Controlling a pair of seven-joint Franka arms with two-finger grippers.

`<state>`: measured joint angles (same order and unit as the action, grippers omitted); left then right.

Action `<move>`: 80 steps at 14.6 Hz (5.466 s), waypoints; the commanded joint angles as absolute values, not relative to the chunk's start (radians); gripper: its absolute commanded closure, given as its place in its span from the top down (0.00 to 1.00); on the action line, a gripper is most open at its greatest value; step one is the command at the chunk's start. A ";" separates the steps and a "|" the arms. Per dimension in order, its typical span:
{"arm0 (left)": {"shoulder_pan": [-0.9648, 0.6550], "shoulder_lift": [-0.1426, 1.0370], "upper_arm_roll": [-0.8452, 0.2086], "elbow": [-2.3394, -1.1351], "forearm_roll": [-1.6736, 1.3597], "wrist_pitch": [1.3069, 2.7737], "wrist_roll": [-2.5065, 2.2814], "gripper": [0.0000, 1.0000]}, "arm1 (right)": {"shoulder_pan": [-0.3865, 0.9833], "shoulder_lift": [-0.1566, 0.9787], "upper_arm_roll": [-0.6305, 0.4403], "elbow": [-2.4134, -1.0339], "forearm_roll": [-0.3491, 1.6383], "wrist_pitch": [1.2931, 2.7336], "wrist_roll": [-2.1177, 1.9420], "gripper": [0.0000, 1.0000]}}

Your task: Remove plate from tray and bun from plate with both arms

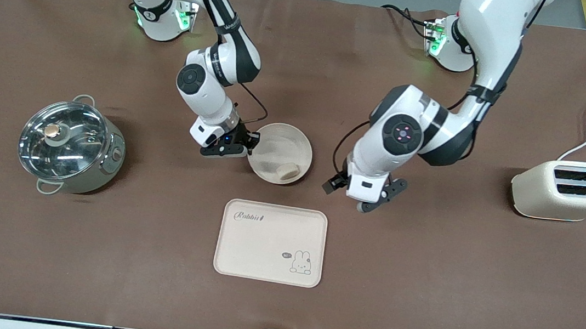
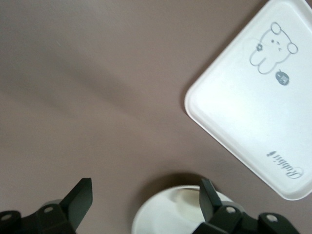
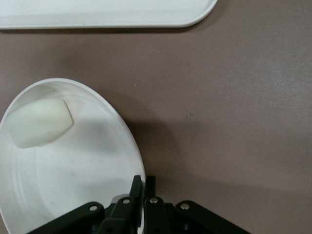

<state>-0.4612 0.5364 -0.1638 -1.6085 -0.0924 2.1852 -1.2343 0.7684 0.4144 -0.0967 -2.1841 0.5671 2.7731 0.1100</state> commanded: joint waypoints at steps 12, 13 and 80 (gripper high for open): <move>-0.620 0.736 -0.152 -1.470 -0.075 2.307 -1.482 0.75 | 0.313 0.193 -0.109 -1.952 0.575 2.101 -0.055 1.00; -0.630 0.745 -0.152 -1.468 -0.075 2.315 -1.483 0.74 | 0.270 0.187 -0.118 -1.894 0.552 1.998 -0.057 1.00; 0.005 0.037 -0.141 -1.497 0.043 1.560 -0.120 1.00 | 0.074 -0.072 -0.155 -1.646 -0.052 1.575 -0.051 1.00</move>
